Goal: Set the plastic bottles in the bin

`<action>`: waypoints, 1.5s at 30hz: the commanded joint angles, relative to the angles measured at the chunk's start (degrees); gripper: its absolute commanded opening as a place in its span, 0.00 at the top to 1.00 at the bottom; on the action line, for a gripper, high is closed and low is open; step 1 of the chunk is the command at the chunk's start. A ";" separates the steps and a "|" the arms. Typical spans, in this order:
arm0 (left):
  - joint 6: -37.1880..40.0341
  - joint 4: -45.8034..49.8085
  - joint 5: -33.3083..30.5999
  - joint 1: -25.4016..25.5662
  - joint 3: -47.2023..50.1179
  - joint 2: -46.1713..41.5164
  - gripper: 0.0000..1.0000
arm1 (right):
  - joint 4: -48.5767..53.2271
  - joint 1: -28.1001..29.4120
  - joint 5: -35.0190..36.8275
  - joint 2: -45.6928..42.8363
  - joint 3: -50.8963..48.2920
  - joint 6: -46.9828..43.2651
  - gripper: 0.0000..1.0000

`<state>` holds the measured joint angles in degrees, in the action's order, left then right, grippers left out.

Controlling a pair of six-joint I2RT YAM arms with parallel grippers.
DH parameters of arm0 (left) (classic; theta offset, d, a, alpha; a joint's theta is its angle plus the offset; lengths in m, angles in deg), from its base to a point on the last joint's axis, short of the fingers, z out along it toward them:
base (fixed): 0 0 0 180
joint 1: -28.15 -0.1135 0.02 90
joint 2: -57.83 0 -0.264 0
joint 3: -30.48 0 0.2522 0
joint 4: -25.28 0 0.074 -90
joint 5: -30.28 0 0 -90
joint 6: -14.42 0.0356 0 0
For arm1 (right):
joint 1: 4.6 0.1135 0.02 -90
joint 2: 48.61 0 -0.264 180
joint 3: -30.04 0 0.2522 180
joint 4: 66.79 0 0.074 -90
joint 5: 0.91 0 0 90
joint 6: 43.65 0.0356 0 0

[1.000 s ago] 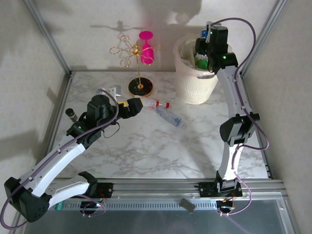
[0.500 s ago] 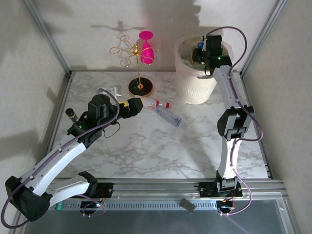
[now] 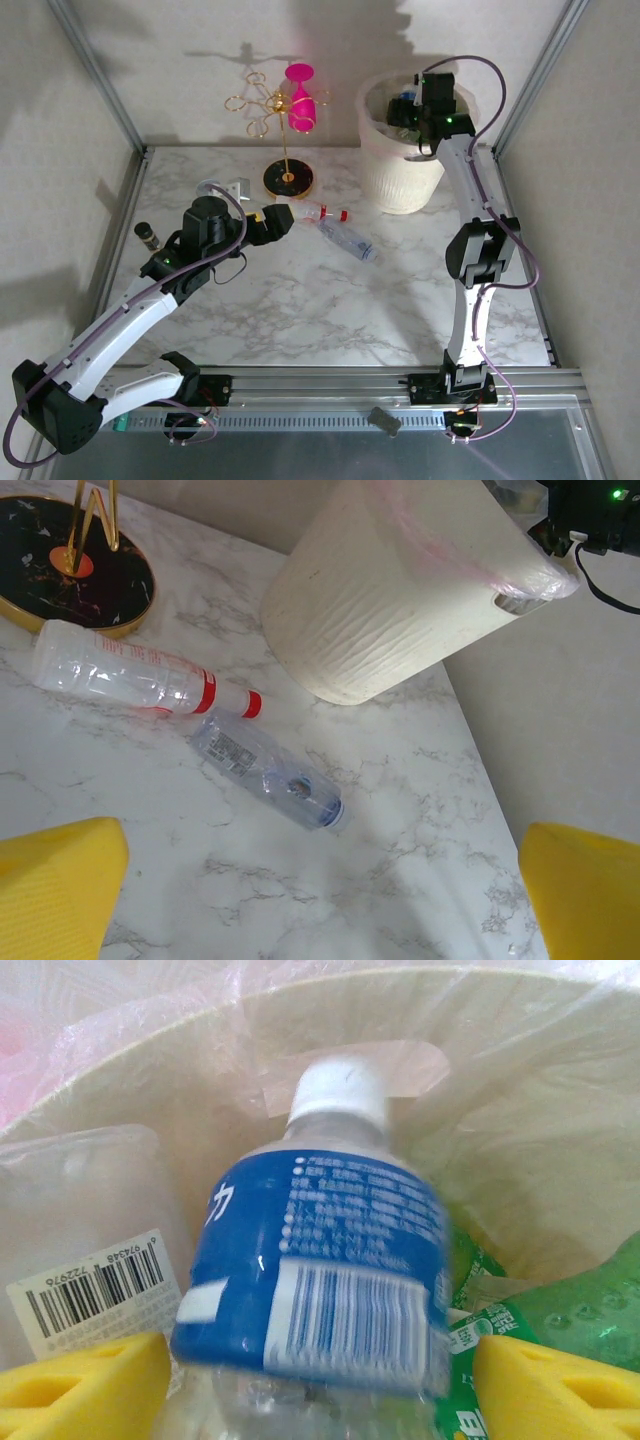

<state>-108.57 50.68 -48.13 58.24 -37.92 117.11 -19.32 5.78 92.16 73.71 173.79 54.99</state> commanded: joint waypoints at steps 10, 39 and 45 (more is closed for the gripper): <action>0.30 2.30 -1.27 -0.56 -1.29 -4.02 0.00 | -0.84 1.03 1.73 -11.13 -5.07 0.30 0.05; -7.87 3.02 -1.27 -0.60 12.92 -13.36 0.00 | -8.13 31.87 18.30 -42.45 -46.79 -7.27 0.11; -12.17 -1.31 2.29 -3.57 19.48 -13.58 0.00 | -6.87 34.11 15.58 -40.18 -50.87 -7.02 0.13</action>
<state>-117.44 52.78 -48.61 56.51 -20.67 104.30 -26.36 39.28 107.99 32.55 123.85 48.48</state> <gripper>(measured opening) 0.995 0.873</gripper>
